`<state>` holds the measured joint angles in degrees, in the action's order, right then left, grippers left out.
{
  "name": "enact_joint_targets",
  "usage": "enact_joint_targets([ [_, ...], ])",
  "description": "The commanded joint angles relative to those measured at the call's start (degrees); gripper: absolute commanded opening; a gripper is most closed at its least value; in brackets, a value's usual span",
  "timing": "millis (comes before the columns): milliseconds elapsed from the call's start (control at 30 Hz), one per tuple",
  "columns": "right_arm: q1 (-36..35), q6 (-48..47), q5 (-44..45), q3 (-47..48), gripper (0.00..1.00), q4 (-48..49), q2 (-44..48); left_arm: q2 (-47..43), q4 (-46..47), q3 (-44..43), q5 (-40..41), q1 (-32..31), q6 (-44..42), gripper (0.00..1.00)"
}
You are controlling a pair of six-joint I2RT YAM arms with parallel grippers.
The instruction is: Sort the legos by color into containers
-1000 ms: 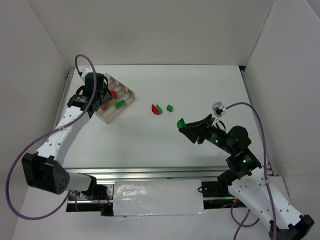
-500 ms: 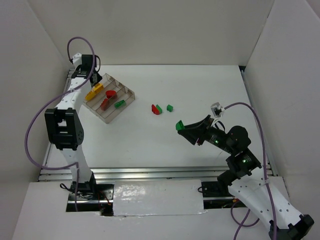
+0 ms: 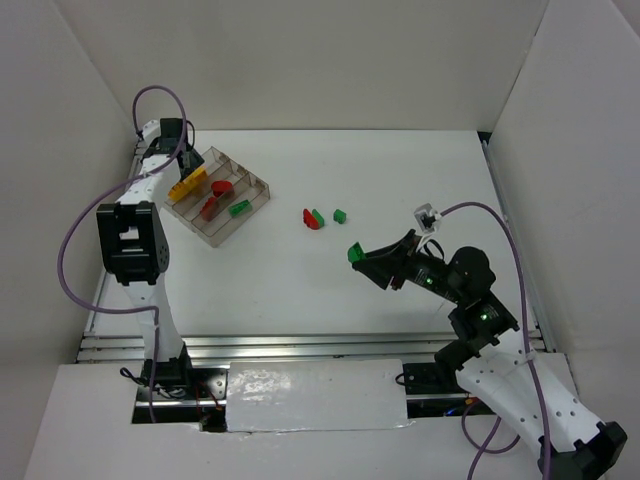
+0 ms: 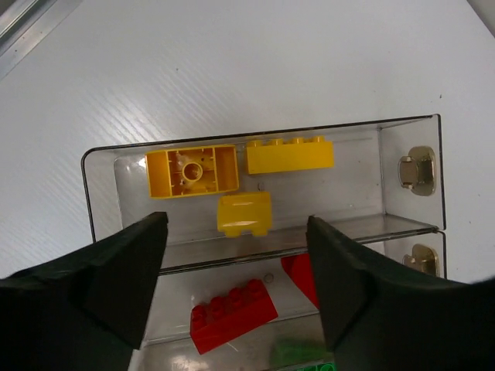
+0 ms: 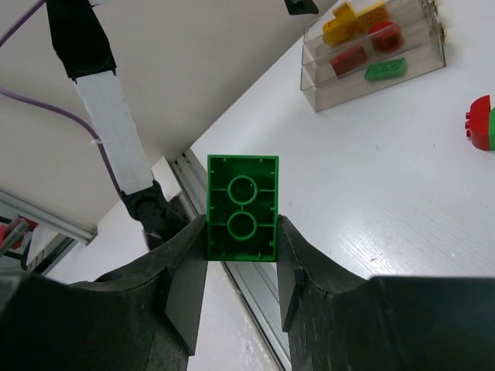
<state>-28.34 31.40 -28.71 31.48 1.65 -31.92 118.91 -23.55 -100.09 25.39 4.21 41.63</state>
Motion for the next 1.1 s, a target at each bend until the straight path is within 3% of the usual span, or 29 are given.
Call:
enact_joint_targets([
  [0, 0.21, -0.02, -1.52, 2.0, 0.0, 2.04, -0.86, -1.93, 2.72, -1.07, -0.51, -0.08, -0.06, 0.87],
  [33, 0.21, 0.15, -1.7, 2.0, 0.0, 2.56, -1.64, -2.45, 2.72, -0.81, -0.6, -0.08, 0.29, 0.98],
  [67, 0.21, 0.33, -1.88, 2.09, 0.0, 2.66, -2.17, -2.98, 2.55, -0.46, -0.78, -0.08, 0.47, 1.0],
  [233, 0.3, 2.0, -3.28, 2.0, 0.0, 5.46, -5.51, -9.65, -1.58, 0.68, -0.95, -0.34, 1.87, 1.0],
  [367, 0.3, 3.67, -7.49, 1.56, 0.0, 9.41, -9.47, -24.55, 3.03, 10.25, -9.54, -3.32, 0.66, 0.99],
  [467, 0.47, 5.34, -13.71, 1.12, 0.0, 14.34, -11.93, -33.97, 7.01, 17.55, -24.91, -8.5, -0.85, 1.0],
  [500, 0.48, 5.34, -15.39, 1.04, 0.0, 16.96, -12.46, -36.01, 9.12, 22.35, -34.78, -11.3, -1.02, 0.99],
  [533, 0.48, 5.69, -17.24, 0.86, 0.0, 18.2, -12.55, -38.29, 11.83, 25.44, -39.58, -12.81, -1.02, 1.0],
  [700, 0.74, 7.18, -27.62, 2.17, 0.0, 21.46, -13.6, -49.03, 31.78, 40.03, -69.79, -22.3, -1.55, 0.97],
  [733, 0.74, 7.88, -28.15, 2.26, 0.0, 21.99, -13.52, -51.82, 33.64, 41.28, -72.38, -23.71, -1.37, 0.97],
  [833, 0.65, 10.26, -29.65, 2.53, 0.0, 23.66, -13.52, -57.64, 38.23, 44.72, -76.88, -29.77, -2.07, 0.96],
  [933, 0.56, 12.28, -30.27, 1.83, 0.0, 26.12, -12.9, -62.03, 37.88, 46.83, -75.32, -33.47, -3.66, 0.97],
  [1067, -0.23, 11.5, -30.62, 2.26, 0.0, 26.22, -12.2, -61.79, 39.63, 48.5, -75.75, -36.63, -1.2, 0.95],
])
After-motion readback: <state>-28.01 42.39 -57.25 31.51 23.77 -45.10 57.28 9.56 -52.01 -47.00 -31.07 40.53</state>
